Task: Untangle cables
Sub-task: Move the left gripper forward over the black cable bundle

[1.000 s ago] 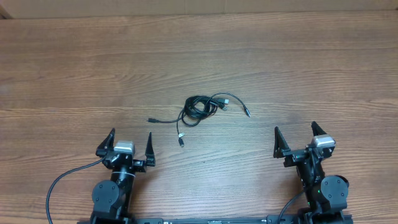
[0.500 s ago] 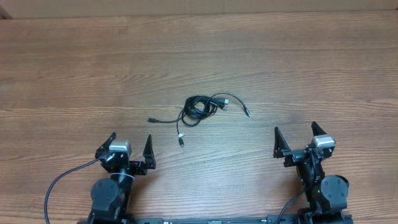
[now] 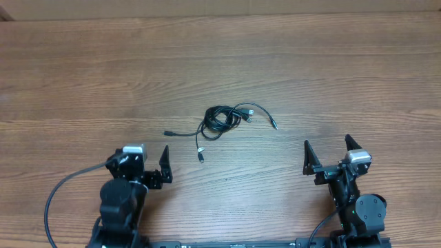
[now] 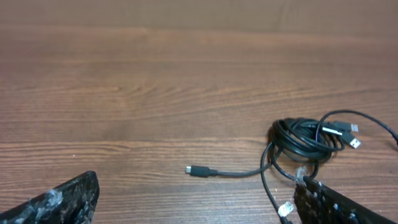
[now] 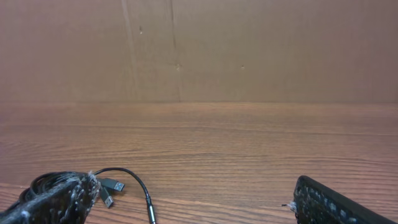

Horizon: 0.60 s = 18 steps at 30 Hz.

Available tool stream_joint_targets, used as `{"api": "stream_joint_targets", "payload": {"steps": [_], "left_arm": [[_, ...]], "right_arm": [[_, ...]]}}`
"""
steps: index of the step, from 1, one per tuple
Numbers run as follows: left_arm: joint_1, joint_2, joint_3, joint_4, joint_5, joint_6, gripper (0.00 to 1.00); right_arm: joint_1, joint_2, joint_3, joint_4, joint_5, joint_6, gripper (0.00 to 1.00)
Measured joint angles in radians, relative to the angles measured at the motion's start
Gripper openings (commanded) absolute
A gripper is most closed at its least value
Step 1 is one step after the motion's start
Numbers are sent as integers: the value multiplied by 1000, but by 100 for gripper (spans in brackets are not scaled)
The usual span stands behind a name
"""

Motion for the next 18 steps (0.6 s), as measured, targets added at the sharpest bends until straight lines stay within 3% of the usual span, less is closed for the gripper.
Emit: {"api": "stream_joint_targets", "payload": {"steps": [14, 18], "left_arm": [[0, 500, 321, -132, 66, 0, 100], [0, 631, 423, -165, 87, 0, 100]], "right_arm": [[-2, 2, 0, -2, 8, 23, 100], [-3, 29, 11, -79, 20, 71, 100]]}}
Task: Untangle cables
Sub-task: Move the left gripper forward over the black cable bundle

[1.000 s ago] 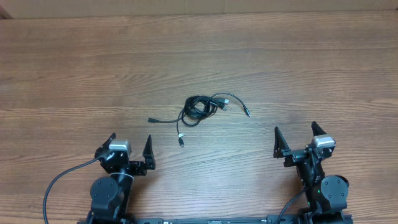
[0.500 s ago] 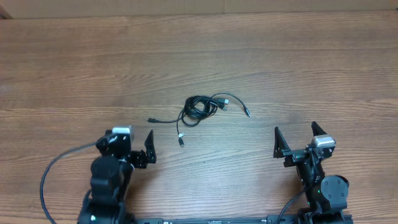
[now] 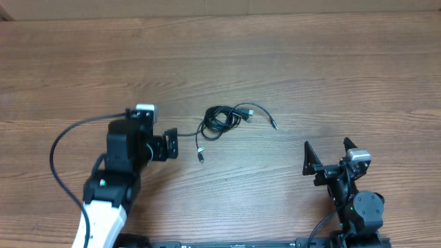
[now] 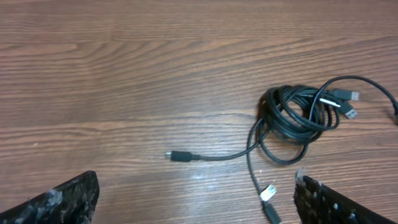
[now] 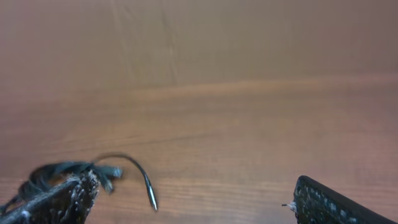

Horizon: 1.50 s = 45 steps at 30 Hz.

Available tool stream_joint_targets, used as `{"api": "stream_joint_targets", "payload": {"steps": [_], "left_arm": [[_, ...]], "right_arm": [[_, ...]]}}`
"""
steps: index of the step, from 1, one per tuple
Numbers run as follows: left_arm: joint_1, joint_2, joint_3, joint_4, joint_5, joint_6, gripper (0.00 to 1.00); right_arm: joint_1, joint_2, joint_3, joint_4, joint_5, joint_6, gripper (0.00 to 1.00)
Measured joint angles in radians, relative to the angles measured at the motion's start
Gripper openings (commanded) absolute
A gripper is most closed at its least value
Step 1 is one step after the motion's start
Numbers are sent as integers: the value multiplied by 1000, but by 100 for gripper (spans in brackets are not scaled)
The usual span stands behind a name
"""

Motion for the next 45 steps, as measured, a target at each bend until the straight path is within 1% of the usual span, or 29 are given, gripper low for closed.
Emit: {"api": "stream_joint_targets", "payload": {"steps": [6, 9, 15, 19, 24, 26, 27, 30, 33, 39, 42, 45], "left_arm": [[0, 157, 119, -33, 70, 0, 100], [0, 203, 140, -48, 101, 0, 99], [0, 240, 143, -112, 128, 0, 100], [0, 240, 143, -121, 134, 0, 100], [0, 241, 143, -88, 137, 0, 100], [0, 241, 143, -47, 139, -9, 99], [0, 241, 143, -19, 141, -21, 97], [0, 251, 147, 75, 143, -52, 95], [-7, 276, 154, 97, 143, -64, 94], [-74, 423, 245, 11, 120, -65, 96], [-103, 525, 329, -28, 113, -64, 92], [-120, 595, 376, -29, 109, -63, 82]], "right_arm": [[0, 72, 61, -90, 10, 27, 100], [0, 121, 117, -140, 11, 34, 100], [0, 250, 266, -290, 14, 38, 100], [0, 354, 367, -358, 14, 38, 100], [0, 489, 475, -407, 13, 38, 100], [0, 550, 519, -422, 14, 38, 100], [0, 573, 533, -430, 14, 38, 100], [0, 647, 589, -477, 14, 52, 100], [0, 709, 639, -517, 14, 84, 100], [0, 780, 693, -533, -6, 125, 100], [0, 784, 693, -535, -19, 135, 100], [0, 784, 693, -535, -24, 139, 100]]}}
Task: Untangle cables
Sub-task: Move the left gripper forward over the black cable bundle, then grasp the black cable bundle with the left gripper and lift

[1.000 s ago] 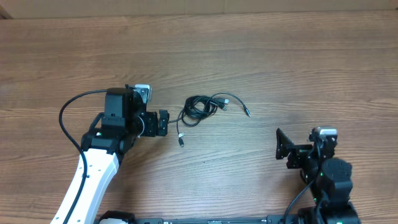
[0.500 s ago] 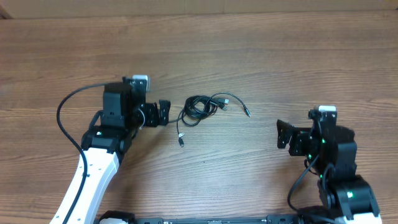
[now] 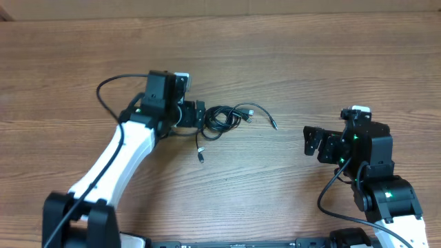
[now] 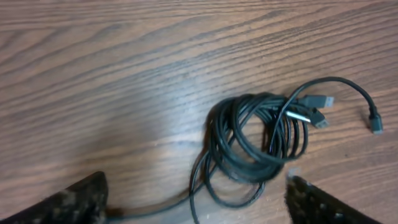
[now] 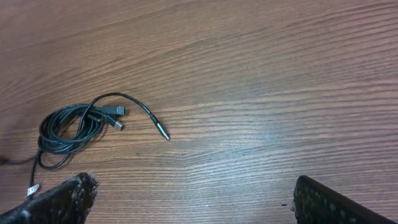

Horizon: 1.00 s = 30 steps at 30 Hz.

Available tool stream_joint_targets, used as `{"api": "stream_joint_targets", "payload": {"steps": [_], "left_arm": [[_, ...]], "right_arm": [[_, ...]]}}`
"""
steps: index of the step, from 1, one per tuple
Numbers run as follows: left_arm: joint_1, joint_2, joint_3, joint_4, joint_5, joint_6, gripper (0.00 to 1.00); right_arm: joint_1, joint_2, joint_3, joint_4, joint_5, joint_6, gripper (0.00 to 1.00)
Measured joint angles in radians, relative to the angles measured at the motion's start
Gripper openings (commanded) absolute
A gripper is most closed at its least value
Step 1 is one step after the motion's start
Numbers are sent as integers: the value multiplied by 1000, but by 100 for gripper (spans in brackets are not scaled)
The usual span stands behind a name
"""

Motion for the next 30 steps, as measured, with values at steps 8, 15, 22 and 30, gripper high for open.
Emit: {"api": "stream_joint_targets", "payload": {"steps": [8, 15, 22, 30], "left_arm": [[-49, 164, 16, 102, -3, 7, 74], [-93, 251, 16, 176, -3, 7, 65], [-112, 299, 17, 192, -6, 3, 20], [-112, 299, 64, 143, -6, 8, 4]], "right_arm": [[0, 0, 0, 0, -4, 3, 100], [0, 0, 0, -1, -4, 3, 100], [0, 0, 0, -7, -5, 3, 100], [0, 0, 0, -14, -6, 3, 100]]}}
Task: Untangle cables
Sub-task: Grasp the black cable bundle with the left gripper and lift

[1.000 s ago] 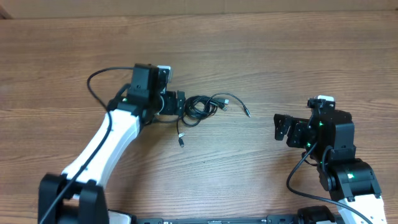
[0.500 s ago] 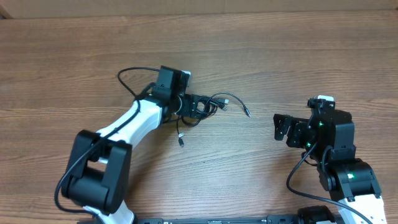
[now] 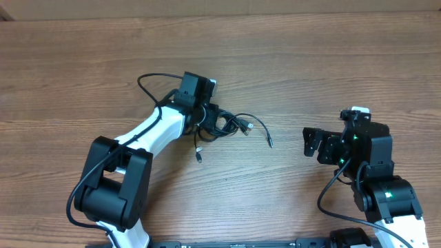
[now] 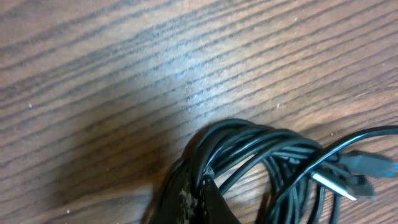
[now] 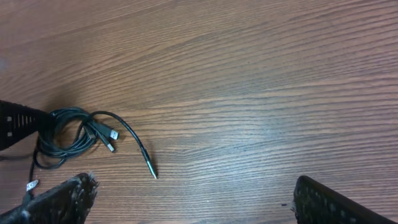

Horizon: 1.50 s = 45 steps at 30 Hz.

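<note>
A tangle of thin black cables [image 3: 226,124] lies mid-table, its coil also showing in the left wrist view [image 4: 261,155] and the right wrist view [image 5: 62,134]. My left gripper [image 3: 204,118] is shut on the coil's left loops, with its fingertips [image 4: 196,199] pressed together among the strands. Two USB plugs [image 4: 364,165] stick out of the coil on the right. A loose end with a jack plug [image 3: 269,142] trails right, and another end [image 3: 198,157] hangs toward the front. My right gripper [image 3: 310,143] stands open, well right of the cables.
The bare wooden table [image 3: 331,76] stretches all around the tangle. The left arm's own black lead [image 3: 155,81] arcs over the wood behind its wrist. A brown cardboard wall [image 3: 220,7] runs along the table's far edge.
My left gripper was open over the coil's left side and is now shut on those loops. The bundle shifted and the jack-plug end swung toward the front. The right arm has not moved.
Both arms first sat at the front edge with grippers open. Then the left arm had reached out beside the loose plug left of the tangle. Later it hovered open at the coil, with the right arm raised, looking down. Now the left grips the coil.
</note>
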Available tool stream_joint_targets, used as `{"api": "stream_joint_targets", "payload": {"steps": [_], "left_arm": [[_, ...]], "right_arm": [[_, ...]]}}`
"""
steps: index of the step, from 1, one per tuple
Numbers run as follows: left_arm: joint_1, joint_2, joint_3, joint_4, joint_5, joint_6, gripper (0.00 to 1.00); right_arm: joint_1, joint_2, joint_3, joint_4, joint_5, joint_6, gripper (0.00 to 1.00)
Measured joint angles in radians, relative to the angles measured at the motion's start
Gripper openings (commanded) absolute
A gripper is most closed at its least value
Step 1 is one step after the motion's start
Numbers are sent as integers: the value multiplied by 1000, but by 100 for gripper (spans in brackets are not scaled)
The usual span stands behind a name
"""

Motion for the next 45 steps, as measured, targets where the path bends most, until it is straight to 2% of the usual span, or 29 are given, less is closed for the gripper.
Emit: {"api": "stream_joint_targets", "payload": {"steps": [2, 3, 5, 6, 10, 12, 21, 22, 24, 25, 26, 34, 45], "left_arm": [[0, 0, 37, -51, 8, 7, 4], [0, 0, 55, -71, 14, 11, 9], [0, 0, 88, -101, 23, 23, 33], [0, 0, 96, -108, 24, 31, 38], [0, 0, 108, -151, 25, 58, 48], [0, 0, 108, -167, 18, 63, 49], [0, 39, 108, -169, 7, 64, 46], [0, 58, 108, -169, 7, 64, 41], [0, 76, 108, -169, 8, 65, 23], [0, 82, 108, -169, 8, 65, 10], [0, 88, 108, -169, 8, 68, 4], [0, 88, 145, -194, 59, 82, 4], [-50, -42, 235, -276, 229, 89, 4]], "right_arm": [[0, 1, 0, 2, 0, 0, 100], [0, 3, 0, 2, 0, 0, 100], [0, 17, 0, 3, 0, 0, 100], [0, 26, 0, 3, 0, 0, 100], [0, 75, 0, 7, -3, 0, 100], [0, 89, 0, 8, -9, 0, 100], [0, 98, 0, 13, -20, 0, 100], [0, 98, 0, 13, -20, 1, 100], [0, 98, 0, 14, -20, 0, 100], [0, 98, 0, 13, -20, 0, 100], [0, 98, 0, 14, -20, 0, 100], [0, 98, 0, 36, -29, 0, 100], [0, 114, 2, 192, -257, 0, 99]]}}
